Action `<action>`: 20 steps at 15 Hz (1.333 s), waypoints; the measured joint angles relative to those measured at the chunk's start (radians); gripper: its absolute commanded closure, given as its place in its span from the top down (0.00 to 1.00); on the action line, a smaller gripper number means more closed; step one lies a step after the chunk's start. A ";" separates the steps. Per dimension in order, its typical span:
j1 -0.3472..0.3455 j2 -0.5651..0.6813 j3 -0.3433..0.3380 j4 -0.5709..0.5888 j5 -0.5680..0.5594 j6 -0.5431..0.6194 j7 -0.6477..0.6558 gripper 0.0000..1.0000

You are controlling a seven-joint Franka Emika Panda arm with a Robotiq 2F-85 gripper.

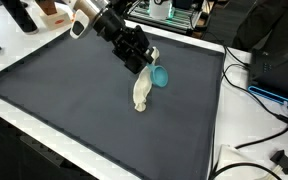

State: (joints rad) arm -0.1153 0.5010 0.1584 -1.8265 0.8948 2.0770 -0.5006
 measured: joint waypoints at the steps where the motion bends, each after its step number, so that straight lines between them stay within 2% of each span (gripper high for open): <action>1: 0.000 0.005 -0.001 0.003 0.006 0.000 0.003 0.25; 20: 0.024 0.098 -0.003 0.108 0.027 -0.040 0.168 0.25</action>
State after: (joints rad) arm -0.0910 0.5989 0.1556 -1.7186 0.9220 2.0366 -0.3329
